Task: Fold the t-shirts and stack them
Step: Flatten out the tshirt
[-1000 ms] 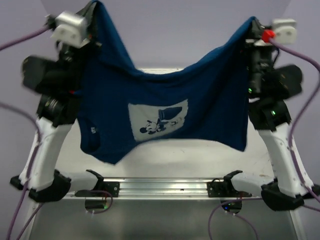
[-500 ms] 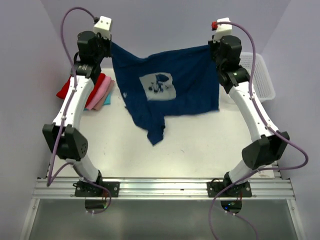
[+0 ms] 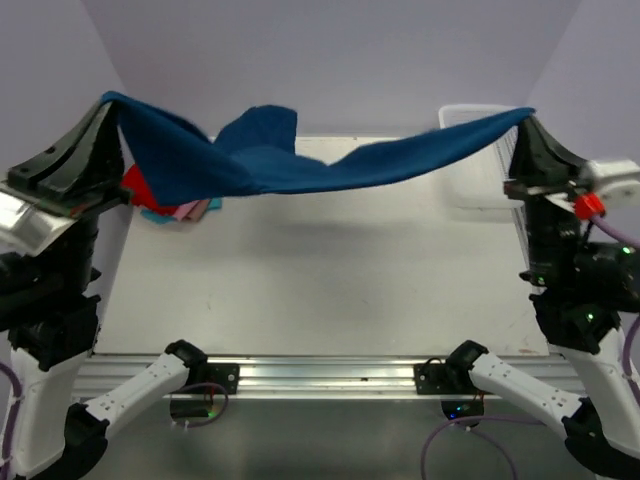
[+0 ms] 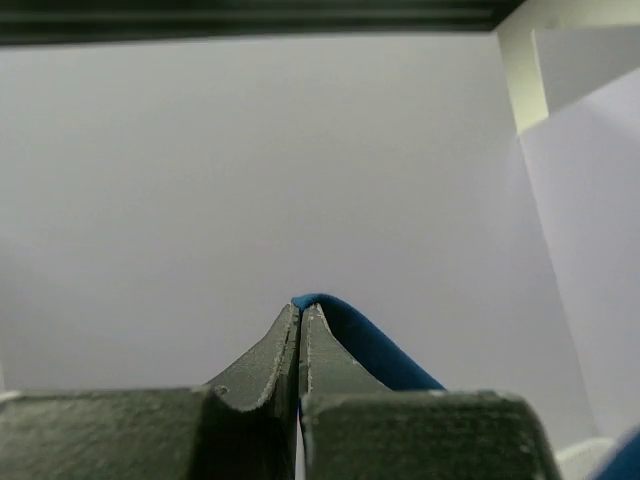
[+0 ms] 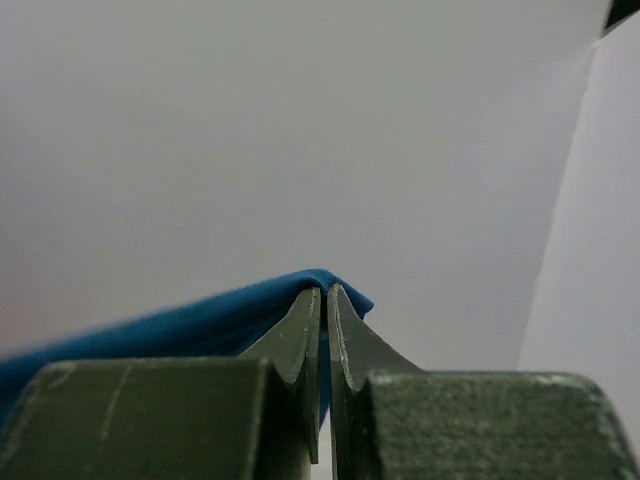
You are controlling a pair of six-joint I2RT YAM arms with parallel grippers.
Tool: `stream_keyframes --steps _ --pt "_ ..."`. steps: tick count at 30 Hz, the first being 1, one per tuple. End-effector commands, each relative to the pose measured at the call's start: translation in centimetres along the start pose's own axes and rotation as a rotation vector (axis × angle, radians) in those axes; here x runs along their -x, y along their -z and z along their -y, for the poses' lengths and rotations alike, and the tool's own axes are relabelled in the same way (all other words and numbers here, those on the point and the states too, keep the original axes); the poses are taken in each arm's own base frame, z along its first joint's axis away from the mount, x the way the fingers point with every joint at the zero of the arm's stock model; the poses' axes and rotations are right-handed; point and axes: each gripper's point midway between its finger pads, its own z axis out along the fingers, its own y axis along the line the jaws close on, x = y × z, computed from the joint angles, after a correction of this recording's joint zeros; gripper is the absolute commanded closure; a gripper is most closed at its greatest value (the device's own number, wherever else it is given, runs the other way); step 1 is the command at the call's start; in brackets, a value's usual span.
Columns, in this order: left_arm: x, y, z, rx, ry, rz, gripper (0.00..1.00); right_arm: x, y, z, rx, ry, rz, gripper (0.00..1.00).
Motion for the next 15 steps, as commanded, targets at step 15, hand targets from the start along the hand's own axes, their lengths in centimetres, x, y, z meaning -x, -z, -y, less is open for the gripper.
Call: stream_keyframes --steps 15 --pt "-13.9 -6.6 1.4 -0.027 -0.089 -0.227 1.0 -6.3 -5.9 0.4 -0.189 0.141 -0.083 1.0"
